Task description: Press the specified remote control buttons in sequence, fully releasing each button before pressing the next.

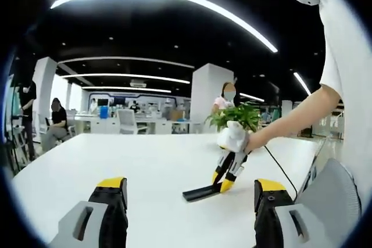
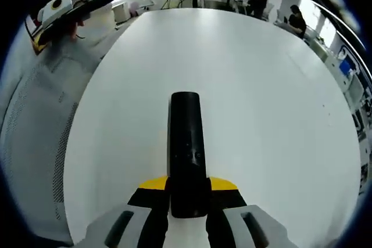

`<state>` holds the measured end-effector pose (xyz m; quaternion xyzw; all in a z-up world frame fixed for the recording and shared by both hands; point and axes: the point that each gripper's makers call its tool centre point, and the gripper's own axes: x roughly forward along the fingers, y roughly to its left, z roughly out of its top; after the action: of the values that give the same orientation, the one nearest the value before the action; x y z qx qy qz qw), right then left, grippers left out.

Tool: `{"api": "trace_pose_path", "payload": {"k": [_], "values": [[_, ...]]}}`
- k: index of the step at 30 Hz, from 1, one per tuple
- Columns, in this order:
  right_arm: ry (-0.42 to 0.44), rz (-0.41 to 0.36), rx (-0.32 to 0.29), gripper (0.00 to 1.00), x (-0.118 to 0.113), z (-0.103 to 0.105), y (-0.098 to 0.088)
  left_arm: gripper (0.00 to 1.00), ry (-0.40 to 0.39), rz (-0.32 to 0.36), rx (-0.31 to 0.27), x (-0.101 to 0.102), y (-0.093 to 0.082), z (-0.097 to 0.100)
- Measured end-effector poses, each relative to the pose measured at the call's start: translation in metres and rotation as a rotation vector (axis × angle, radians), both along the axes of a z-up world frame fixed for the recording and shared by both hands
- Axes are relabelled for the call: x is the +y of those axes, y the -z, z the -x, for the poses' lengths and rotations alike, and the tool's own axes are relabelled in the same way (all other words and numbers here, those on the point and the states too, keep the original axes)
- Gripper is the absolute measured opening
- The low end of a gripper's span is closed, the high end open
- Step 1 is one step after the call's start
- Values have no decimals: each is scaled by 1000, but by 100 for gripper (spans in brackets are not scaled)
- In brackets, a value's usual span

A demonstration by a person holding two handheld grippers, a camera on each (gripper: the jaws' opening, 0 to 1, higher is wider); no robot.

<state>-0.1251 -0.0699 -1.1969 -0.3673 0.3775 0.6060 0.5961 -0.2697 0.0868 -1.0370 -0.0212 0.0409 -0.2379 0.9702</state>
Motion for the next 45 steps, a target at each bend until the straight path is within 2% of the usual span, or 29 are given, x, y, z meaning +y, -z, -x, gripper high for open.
{"api": "trace_pose_path", "payload": {"k": [12,17,21,25,28,35,39,42,45], "values": [[-23,-24,-20,21,3,-22,-1,93,2,-4,10,0,3,0],[-3,-29,-17,22,6,-28,0,92,2,-6,15,0,4,0],[76,-50,23,22,7,-28,-1,92,0,-7,14,0,4,0],[229,-59,84,24,9,-29,-4,92,3,-8,19,0,5,0],[311,-105,88,27,13,-32,-9,92,6,-8,24,-1,6,0],[463,-215,42,46,14,-44,-21,92,8,-10,29,-1,7,0],[573,-309,17,63,11,-48,-28,92,7,-9,29,-1,7,0],[701,-427,20,70,7,-48,-43,91,11,-10,36,-1,8,0],[777,-528,15,78,1,-47,-56,91,14,-10,35,-2,8,1]]}}
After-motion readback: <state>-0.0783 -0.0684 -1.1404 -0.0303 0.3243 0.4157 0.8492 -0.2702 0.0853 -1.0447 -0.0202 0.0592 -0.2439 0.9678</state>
